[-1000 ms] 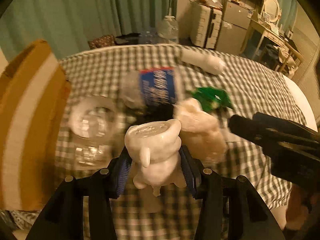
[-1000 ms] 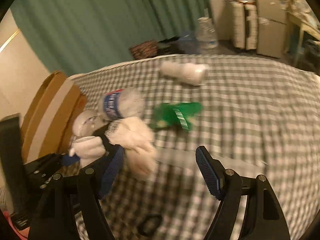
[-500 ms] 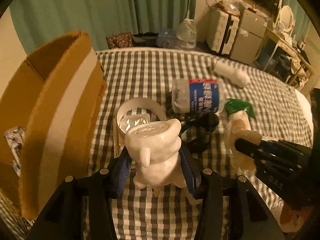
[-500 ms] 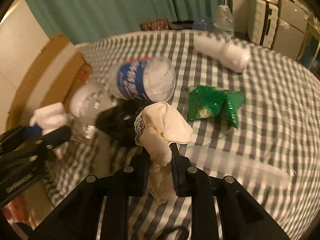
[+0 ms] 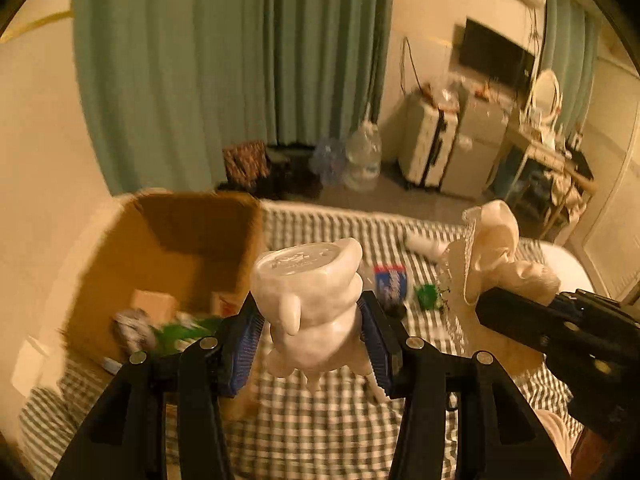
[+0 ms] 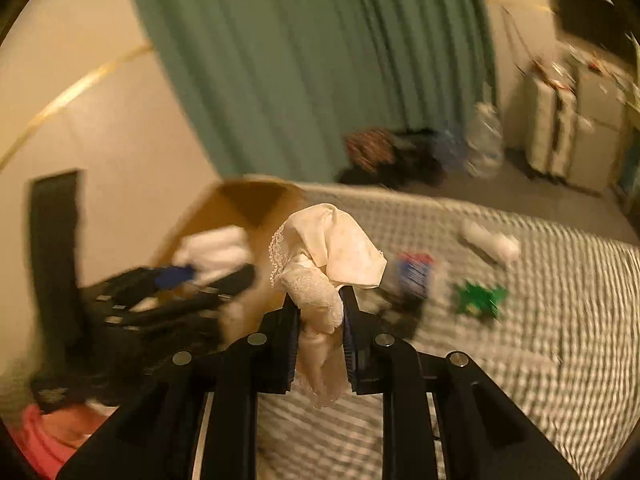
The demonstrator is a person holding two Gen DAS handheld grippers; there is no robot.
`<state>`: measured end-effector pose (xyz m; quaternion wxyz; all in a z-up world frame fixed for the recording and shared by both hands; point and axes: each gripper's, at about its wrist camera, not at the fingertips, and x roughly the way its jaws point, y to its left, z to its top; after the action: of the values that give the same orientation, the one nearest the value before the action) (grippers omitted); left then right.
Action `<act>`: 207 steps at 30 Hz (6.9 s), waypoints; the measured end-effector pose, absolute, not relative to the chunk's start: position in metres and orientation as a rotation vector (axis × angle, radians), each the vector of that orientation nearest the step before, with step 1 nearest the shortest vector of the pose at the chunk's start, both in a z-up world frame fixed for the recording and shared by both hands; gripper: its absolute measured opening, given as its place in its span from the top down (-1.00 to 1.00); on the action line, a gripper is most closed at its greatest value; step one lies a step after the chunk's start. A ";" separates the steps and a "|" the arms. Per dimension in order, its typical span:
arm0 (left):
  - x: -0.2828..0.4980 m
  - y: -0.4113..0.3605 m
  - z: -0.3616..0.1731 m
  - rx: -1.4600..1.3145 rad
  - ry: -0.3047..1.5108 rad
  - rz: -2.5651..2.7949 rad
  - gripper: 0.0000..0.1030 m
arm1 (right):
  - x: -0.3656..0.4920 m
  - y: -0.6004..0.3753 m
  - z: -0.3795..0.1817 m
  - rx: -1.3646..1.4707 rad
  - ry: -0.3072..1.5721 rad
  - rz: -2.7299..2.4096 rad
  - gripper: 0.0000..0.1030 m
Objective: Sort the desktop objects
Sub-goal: 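Carry the white figure into the cardboard box with the left tool while the right tool drops the cloth, then grasp the white tape roll with the left tool while the right tool grasps the green snack bag, then drop the tape roll into the cardboard box with the left tool while the right tool drops the green bag, then grasp the white plastic strip with the left tool while the right tool grasps the white comb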
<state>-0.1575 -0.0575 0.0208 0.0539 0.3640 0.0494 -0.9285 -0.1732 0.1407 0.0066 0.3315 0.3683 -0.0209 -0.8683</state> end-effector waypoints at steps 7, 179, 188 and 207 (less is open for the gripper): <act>-0.136 -0.134 0.041 1.020 0.118 -2.767 0.04 | -0.144 0.055 0.049 0.853 0.021 -2.166 0.64; -0.192 -0.013 -0.079 1.342 0.145 -2.665 -1.00 | -0.175 0.232 -0.034 1.004 -0.171 -2.769 -0.65; -0.223 0.021 -0.166 1.533 0.184 -2.508 -1.00 | -0.214 0.293 -0.121 1.312 -0.186 -2.811 -0.65; -0.264 0.041 -0.232 1.666 0.070 -2.512 0.22 | -0.300 0.244 -0.211 1.404 0.532 -2.314 -0.57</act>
<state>-0.2640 0.0415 -0.2319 0.0631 0.5516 0.0231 -0.8314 -0.3000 0.2437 -0.2115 0.1904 0.4996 0.1894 -0.8235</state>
